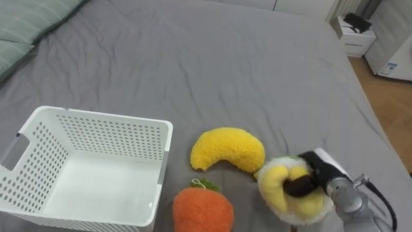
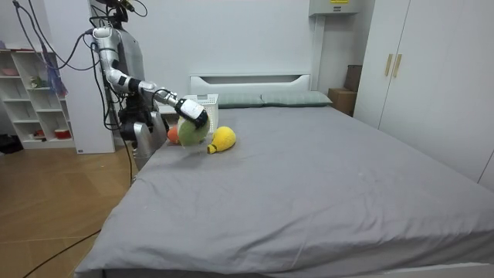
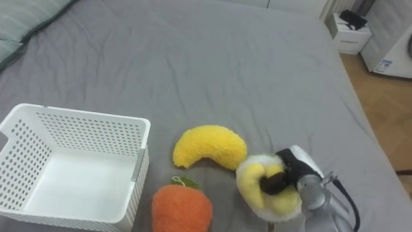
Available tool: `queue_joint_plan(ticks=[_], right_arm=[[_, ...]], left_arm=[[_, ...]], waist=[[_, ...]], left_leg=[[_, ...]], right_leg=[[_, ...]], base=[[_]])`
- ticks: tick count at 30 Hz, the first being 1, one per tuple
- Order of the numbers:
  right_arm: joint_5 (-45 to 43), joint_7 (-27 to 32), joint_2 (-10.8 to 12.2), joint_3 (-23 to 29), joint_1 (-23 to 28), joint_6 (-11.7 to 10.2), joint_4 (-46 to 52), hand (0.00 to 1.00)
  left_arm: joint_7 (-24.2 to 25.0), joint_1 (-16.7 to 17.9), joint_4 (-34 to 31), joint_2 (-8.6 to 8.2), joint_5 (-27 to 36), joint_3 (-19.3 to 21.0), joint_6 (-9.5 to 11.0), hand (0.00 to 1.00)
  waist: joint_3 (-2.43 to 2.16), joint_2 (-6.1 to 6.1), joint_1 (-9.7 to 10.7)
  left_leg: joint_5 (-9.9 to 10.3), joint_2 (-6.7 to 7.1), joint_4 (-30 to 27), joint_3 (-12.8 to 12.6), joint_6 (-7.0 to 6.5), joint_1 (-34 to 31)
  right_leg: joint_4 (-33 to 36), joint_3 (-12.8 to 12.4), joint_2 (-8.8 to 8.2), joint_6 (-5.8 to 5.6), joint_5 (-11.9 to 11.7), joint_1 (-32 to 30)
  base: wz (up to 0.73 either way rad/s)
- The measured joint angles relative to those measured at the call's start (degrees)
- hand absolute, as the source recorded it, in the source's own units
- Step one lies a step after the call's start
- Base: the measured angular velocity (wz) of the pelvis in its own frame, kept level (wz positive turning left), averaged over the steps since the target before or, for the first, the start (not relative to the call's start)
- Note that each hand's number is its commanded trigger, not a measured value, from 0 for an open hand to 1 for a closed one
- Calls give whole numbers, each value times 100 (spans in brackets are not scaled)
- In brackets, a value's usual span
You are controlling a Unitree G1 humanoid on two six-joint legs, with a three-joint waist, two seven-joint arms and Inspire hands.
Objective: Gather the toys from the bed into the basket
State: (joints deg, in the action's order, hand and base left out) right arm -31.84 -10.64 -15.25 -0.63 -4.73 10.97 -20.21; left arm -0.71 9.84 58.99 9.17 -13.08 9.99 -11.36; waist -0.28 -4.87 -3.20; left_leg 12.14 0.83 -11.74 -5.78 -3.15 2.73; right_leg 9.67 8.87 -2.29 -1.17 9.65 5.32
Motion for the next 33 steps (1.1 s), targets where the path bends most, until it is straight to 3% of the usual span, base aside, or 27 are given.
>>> queue_joint_plan(ticks=[8, 10, 14, 19, 22, 25, 28, 29, 30, 32, 33], right_arm=[[145, -117, 0, 190, -380, 162, 1236, 100], [310, -216, 0, 150, -677, 162, 1419, 100], [243, -336, 1, -58, -1218, 170, 1426, 99], [201, -514, 8, -445, -1790, 315, 1425, 92], [172, -644, 25, -781, -2072, 416, 1420, 85], [249, -709, 25, -939, -2178, 423, 1419, 80], [273, -718, 63, -1116, -2358, 538, 1306, 76], [274, -717, 63, -1155, -2392, 541, 1242, 71], [283, -718, 66, -1242, -2452, 569, 1101, 56], [278, -731, 67, -1381, -2518, 649, 942, 16], [278, -758, 69, -1398, -2520, 670, 903, 9]], left_arm=[[18, -51, 103, 11, 10, -22, 79, 0], [12, -54, 87, 11, 38, -50, 83, 0], [-16, -95, -10, 10, 38, -159, 141, 0], [-19, -176, -119, -30, 47, -183, 185, 0], [-32, -247, -148, -42, 175, -232, 186, 0], [-32, -253, -149, -31, 176, -239, 184, 0], [-31, -213, -133, -9, 278, -221, 101, 0], [-31, -207, -133, 3, 278, -220, 81, 0], [-31, -199, -134, 24, 280, -219, 30, 0], [-31, -199, -137, 11, 278, -220, -20, 0], [-31, -208, -161, -30, 277, -220, -38, 0]], waist=[[56, -23, -42], [77, -4, -70], [77, -5, -190], [69, -23, -552], [64, -99, -730], [60, -149, -991], [96, -218, -1142], [103, -236, -1160], [112, -260, -1283], [114, -277, -1363], [115, -276, -1432]], left_leg=[[-4, 1, 16, 71, 2, 1], [-6, 0, 20, 70, 4, -3], [-9, 1, 21, 94, 5, -47], [-22, 12, 41, 153, 6, -61], [-86, 86, 41, 449, 2, -169], [-125, 118, 35, 568, -3, -219], [-191, 183, 23, 804, -5, -269], [-200, 195, 15, 857, -3, -278], [-205, 218, -13, 936, -1, -322], [-221, 260, -83, 1098, 0, -407], [-223, 294, -168, 1212, -2, -491]], right_leg=[[14, 58, 31, 0, -1, 11], [13, 68, 32, 0, -1, 2], [18, 124, 29, 0, -1, -33], [0, 267, 23, 1, -1, -23], [-18, 551, -26, 0, -1, -28], [-21, 657, -50, 0, -1, -25], [-34, 818, -84, 0, -1, 29], [-46, 868, -89, 0, -1, 50], [-80, 901, -96, 0, -1, 69], [-86, 1036, -111, 0, -1, 78], [-88, 1132, -119, -1, -1, 76]], base=[[3], [0], [3], [5], [36], [25], [38], [42], [31], [46], [66]])
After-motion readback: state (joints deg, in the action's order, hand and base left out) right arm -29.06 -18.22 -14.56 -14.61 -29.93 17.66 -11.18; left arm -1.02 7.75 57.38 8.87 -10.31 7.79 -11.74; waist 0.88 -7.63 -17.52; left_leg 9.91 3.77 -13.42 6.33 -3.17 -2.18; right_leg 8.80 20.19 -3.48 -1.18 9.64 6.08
